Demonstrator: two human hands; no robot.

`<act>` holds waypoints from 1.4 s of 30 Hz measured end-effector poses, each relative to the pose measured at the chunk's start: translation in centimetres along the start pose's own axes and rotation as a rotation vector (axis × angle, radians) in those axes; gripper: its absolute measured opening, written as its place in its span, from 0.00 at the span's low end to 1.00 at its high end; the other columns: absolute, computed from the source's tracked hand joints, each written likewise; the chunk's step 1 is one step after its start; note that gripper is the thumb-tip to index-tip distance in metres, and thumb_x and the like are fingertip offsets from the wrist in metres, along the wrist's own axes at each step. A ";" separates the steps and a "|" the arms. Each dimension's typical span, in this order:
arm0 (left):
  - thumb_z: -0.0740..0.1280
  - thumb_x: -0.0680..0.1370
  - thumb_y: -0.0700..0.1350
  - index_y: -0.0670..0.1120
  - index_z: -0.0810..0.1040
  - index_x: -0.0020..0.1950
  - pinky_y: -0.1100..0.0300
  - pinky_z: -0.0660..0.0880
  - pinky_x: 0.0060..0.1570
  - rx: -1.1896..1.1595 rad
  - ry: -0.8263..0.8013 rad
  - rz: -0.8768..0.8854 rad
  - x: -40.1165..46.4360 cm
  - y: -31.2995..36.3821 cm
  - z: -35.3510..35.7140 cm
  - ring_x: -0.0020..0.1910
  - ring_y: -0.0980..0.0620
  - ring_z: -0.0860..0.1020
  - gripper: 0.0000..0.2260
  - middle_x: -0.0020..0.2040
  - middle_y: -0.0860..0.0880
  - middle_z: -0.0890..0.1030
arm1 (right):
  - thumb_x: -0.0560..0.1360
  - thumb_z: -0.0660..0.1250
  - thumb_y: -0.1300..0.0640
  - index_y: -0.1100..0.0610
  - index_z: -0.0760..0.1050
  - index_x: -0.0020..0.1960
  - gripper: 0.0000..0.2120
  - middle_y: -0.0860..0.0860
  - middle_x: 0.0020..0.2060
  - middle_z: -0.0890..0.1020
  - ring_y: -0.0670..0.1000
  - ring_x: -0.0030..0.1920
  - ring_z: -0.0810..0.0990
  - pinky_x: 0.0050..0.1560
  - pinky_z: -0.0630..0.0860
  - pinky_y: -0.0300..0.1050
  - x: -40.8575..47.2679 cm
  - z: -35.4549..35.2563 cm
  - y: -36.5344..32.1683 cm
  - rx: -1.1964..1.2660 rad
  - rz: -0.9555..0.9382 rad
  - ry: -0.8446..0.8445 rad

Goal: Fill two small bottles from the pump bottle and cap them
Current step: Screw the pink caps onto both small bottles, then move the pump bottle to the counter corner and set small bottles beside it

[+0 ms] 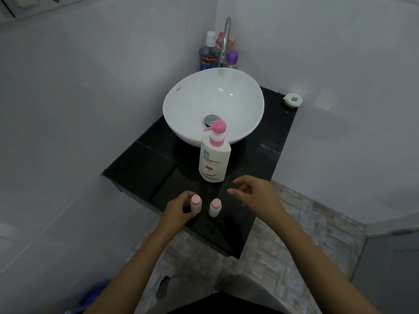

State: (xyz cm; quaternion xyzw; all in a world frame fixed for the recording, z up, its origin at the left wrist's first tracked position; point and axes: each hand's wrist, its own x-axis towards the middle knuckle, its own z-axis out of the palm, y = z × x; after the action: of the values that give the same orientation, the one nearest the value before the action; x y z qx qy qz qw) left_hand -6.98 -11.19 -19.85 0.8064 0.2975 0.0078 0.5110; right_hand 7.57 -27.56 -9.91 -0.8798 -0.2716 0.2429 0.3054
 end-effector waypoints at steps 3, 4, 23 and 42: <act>0.65 0.70 0.26 0.46 0.72 0.68 0.63 0.66 0.66 0.026 0.004 -0.004 -0.1 -0.4 -0.6 0.66 0.55 0.71 0.29 0.65 0.50 0.76 | 0.73 0.69 0.47 0.52 0.76 0.60 0.18 0.45 0.38 0.79 0.43 0.38 0.79 0.43 0.78 0.39 0.7 -0.3 0.1 -0.005 0.012 0.024; 0.62 0.70 0.24 0.44 0.72 0.69 0.62 0.66 0.67 0.006 0.034 -0.006 0.0 -0.4 -1.0 0.67 0.53 0.72 0.29 0.66 0.47 0.75 | 0.73 0.70 0.47 0.52 0.76 0.60 0.18 0.45 0.39 0.79 0.43 0.38 0.79 0.43 0.77 0.39 1.1 -0.5 0.2 -0.004 0.015 0.048; 0.75 0.67 0.34 0.43 0.79 0.55 0.56 0.78 0.57 -0.116 0.040 0.170 10.0 7.7 -6.0 0.54 0.54 0.81 0.17 0.53 0.49 0.83 | 0.71 0.73 0.56 0.57 0.75 0.61 0.20 0.53 0.57 0.82 0.53 0.55 0.81 0.55 0.80 0.52 8.9 1.9 -1.1 0.119 -0.081 0.038; 0.79 0.64 0.38 0.42 0.79 0.44 0.73 0.76 0.37 -0.197 0.821 -0.010 3.4 2.4 -17.5 0.35 0.62 0.80 0.13 0.38 0.53 0.81 | 0.67 0.74 0.69 0.64 0.78 0.58 0.21 0.59 0.54 0.84 0.55 0.54 0.83 0.58 0.78 0.51 19.0 8.2 -18.7 0.112 -0.496 -0.546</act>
State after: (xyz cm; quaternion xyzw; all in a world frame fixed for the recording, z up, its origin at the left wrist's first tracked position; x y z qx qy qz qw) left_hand -8.62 4.08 -10.53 0.6822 0.4784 0.3543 0.4246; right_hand 10.53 0.14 -8.03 -0.6719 -0.5341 0.4019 0.3189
